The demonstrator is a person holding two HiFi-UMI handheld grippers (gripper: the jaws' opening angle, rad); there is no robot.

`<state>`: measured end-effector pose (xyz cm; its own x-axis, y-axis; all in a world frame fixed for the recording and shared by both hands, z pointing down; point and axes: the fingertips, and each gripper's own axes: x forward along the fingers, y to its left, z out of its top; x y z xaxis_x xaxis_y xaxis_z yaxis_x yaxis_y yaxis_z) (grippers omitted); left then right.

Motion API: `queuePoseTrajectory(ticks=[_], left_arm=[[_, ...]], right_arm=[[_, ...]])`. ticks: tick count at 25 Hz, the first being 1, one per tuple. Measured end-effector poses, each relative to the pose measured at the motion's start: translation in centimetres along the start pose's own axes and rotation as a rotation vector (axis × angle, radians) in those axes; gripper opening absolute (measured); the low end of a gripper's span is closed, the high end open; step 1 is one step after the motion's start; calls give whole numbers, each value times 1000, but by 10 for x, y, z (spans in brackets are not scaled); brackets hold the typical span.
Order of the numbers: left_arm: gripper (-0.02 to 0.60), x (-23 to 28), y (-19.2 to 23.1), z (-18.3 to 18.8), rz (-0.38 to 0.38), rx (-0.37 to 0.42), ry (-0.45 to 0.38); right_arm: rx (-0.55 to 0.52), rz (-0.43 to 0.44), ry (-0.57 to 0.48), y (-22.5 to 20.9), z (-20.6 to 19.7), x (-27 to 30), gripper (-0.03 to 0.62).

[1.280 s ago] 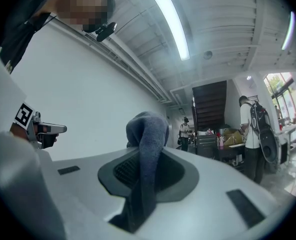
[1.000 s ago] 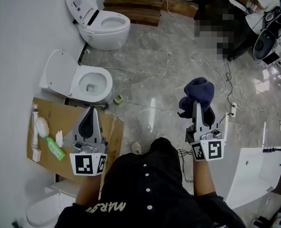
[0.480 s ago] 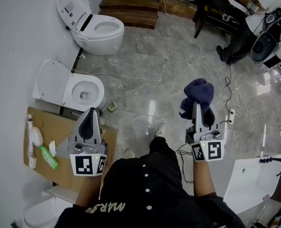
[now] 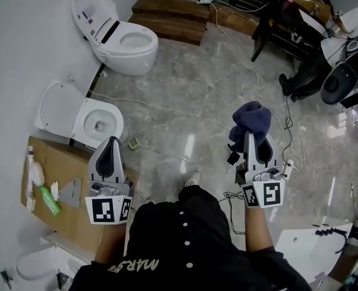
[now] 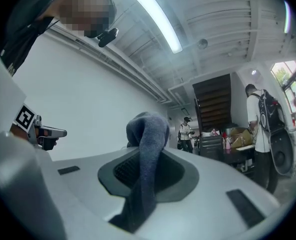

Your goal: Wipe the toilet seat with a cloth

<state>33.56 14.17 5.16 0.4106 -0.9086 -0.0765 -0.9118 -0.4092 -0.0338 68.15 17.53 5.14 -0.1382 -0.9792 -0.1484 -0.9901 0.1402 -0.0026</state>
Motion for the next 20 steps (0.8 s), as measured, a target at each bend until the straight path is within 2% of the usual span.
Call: queuePoseTrajectory(ticks=[6,10,15,20], left_arm=[[11,16,-12,2,116,-3,-18],[9,10,-10,-6,193,-8,7],[11,-5,20,-21,303,-26,49],[11,-3,56,-16,354,5,14]], right_arm=[[20,102,17,-28,-13,38,72],[30,164,40,-31,-27,65,71],[53,241,46,-4,-36,103,72],[46,300,40,32,-42,138,72]])
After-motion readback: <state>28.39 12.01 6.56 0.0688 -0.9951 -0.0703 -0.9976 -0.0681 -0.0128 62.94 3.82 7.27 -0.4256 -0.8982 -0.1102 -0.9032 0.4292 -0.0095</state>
